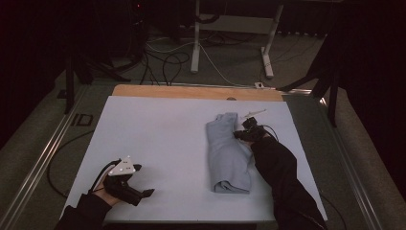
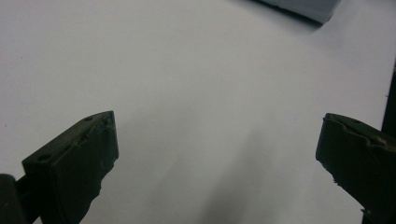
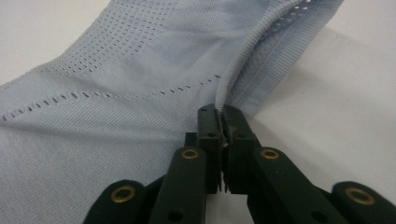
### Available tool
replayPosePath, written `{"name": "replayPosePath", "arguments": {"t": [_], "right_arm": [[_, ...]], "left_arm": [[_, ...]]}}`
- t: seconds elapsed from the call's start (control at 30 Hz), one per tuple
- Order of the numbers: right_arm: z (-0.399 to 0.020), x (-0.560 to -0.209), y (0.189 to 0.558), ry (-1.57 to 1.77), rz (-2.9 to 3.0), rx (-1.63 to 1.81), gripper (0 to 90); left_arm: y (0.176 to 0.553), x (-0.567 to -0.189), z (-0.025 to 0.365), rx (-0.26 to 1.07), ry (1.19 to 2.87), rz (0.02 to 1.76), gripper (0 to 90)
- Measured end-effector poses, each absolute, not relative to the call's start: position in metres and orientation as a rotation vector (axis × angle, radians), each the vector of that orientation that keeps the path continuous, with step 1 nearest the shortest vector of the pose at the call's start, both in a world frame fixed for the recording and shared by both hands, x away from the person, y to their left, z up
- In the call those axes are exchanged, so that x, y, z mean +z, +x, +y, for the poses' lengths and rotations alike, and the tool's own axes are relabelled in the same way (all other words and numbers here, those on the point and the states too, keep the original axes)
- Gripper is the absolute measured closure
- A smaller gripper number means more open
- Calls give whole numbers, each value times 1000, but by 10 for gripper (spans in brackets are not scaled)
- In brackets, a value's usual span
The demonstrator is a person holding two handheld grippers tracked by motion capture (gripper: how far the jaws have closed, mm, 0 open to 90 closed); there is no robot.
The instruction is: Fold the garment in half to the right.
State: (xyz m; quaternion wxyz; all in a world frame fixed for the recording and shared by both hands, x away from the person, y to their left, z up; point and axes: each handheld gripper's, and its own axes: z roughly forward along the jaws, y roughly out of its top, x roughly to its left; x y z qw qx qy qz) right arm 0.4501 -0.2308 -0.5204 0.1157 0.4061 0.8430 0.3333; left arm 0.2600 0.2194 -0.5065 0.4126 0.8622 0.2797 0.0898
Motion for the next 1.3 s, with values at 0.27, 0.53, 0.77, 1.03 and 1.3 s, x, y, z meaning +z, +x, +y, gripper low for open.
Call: {"name": "replayPosePath", "arguments": {"t": [0.27,0.53,0.77,1.03,1.3], "right_arm": [[-229,-508,454,1193,2400,985,527],[-227,-504,485,1314,2345,1024,279],[-222,-505,494,1258,2348,960,787],[-205,-492,499,1168,2371,1101,866],[-212,-509,509,1284,2384,1036,866]], "left_arm": [[259,-511,224,216,2164,719,3],[259,-514,225,217,2152,724,3],[260,-513,227,226,2140,720,3],[257,-513,226,239,2145,706,3],[257,-514,227,233,2143,713,3]]}}
